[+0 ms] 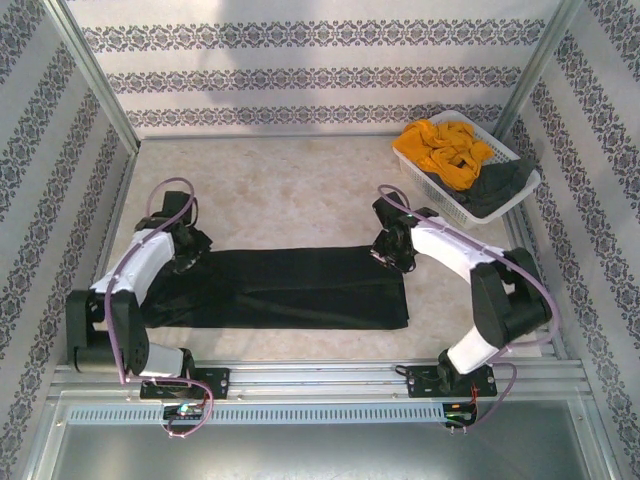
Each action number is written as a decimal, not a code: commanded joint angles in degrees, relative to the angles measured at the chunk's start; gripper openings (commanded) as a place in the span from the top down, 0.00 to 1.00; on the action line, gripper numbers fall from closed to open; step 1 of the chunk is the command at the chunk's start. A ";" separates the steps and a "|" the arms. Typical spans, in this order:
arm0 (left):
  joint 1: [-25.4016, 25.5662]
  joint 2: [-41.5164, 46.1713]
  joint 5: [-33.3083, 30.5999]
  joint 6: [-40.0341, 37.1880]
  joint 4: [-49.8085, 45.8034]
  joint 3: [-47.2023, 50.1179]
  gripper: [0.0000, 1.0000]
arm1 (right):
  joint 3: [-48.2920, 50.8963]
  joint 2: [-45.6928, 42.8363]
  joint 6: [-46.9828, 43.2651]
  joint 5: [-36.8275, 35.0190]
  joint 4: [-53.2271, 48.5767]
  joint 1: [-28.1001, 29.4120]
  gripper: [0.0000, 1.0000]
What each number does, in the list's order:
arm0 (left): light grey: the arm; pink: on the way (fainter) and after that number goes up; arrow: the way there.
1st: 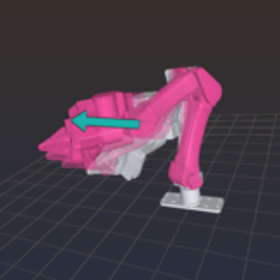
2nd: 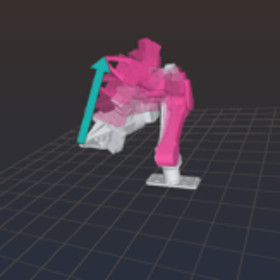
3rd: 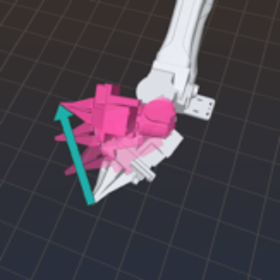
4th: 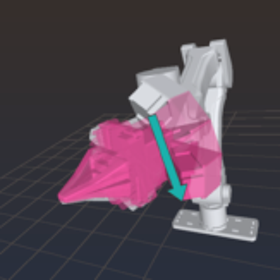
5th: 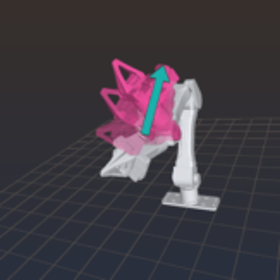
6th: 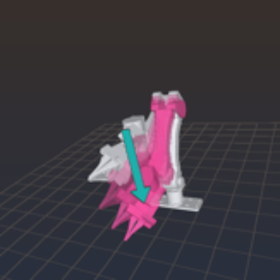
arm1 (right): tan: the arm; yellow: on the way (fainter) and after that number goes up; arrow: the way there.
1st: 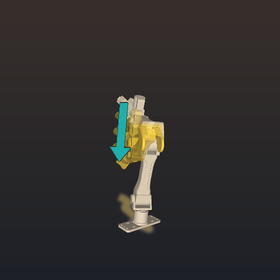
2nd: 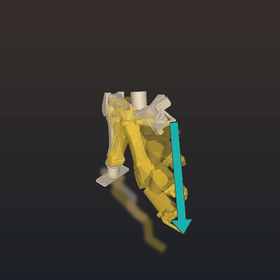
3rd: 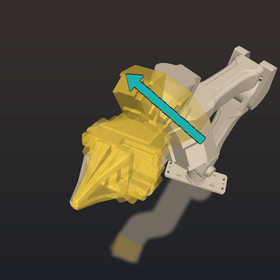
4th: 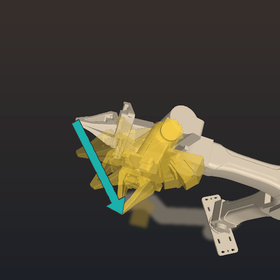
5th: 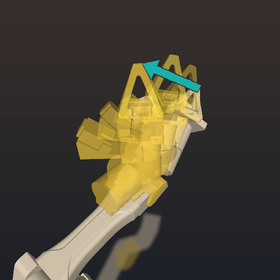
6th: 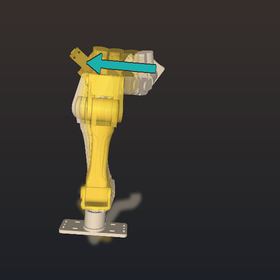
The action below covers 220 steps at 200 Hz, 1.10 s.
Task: Fold and stack the t-shirts
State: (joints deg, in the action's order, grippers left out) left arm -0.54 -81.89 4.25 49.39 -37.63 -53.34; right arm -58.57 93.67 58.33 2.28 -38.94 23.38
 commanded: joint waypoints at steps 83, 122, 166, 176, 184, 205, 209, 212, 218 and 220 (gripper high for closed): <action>7.37 -19.58 9.02 3.00 7.00 -6.04 0.74 | -9.81 13.44 -3.75 2.80 -3.11 -4.37 0.77; 5.96 -27.24 9.47 1.77 6.74 -13.06 0.75 | -17.97 20.47 -4.39 3.40 -6.34 -6.82 0.75; 3.59 -35.63 11.13 -1.33 6.51 -25.79 0.74 | -34.13 29.92 -6.25 2.72 -9.81 -10.19 0.73; 2.95 -36.39 11.83 -2.27 6.76 -28.67 0.72 | -38.75 32.16 -7.58 2.81 -10.26 -10.72 0.74; 2.67 -36.14 11.86 -2.98 6.74 -30.70 0.70 | -42.52 33.90 -9.08 3.30 -10.70 -10.89 0.73; 2.42 -32.41 9.36 -6.31 4.13 -33.72 0.63 | -48.39 34.81 -14.16 2.27 -12.51 -10.66 0.70; 2.38 -31.40 8.71 -7.02 3.31 -33.91 0.61 | -48.06 34.00 -15.05 2.45 -11.64 -10.63 0.69; 2.34 -30.60 8.09 -7.63 2.63 -33.84 0.59 | -47.61 33.24 -15.68 2.72 -10.85 -10.54 0.67; 2.21 -28.80 6.94 -8.67 1.28 -33.52 0.56 | -46.01 31.52 -16.75 3.20 -9.35 -10.37 0.65; 2.14 -28.12 6.50 -9.02 0.83 -33.26 0.55 | -45.45 30.82 -17.06 3.31 -8.91 -10.26 0.64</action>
State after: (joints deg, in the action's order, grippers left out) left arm 2.20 -116.66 14.94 46.15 -31.94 -85.10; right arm -104.12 128.60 47.90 5.43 -47.55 12.32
